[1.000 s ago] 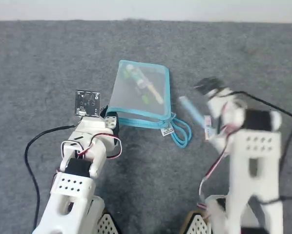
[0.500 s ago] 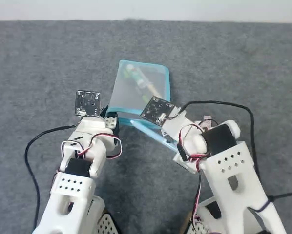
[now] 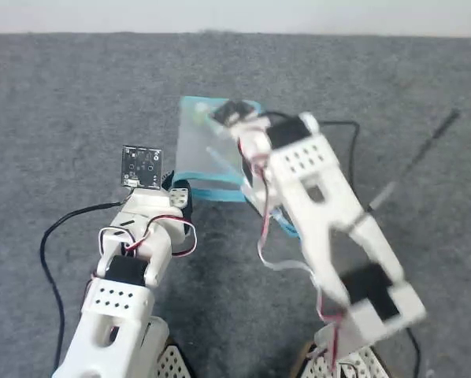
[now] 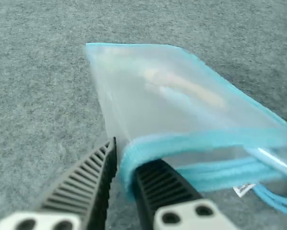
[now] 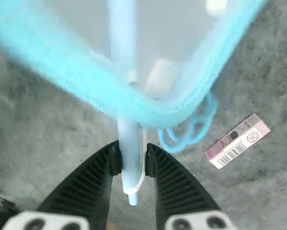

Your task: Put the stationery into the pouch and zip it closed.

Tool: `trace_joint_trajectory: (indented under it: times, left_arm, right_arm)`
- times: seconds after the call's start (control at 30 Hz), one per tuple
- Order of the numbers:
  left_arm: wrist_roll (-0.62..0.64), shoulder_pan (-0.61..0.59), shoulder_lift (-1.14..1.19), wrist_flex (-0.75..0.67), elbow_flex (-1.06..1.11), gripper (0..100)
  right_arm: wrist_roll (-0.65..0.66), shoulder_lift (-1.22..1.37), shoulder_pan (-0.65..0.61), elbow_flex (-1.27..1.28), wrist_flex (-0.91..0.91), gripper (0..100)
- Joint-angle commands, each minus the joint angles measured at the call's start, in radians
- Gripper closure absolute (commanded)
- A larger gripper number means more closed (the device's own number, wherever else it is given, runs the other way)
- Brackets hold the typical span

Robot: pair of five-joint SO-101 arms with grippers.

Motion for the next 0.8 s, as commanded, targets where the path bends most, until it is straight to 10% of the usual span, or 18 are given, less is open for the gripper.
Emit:
trace_joint_trajectory:
  times: [0.0,0.23,0.77]
  left_arm:
    - [-0.014,0.009,0.002,-0.040,-0.031,99]
    - [-0.014,0.009,0.002,-0.040,-0.031,99]
    - [-0.015,0.008,0.002,-0.038,-0.031,99]
  right_arm:
    - [-0.061,0.137,-0.007,-0.321,0.110,98.0]
    - [-0.098,0.165,-0.079,-0.434,0.114,78.0]
    - [0.041,-0.278,-0.111,-0.253,0.082,80.0]
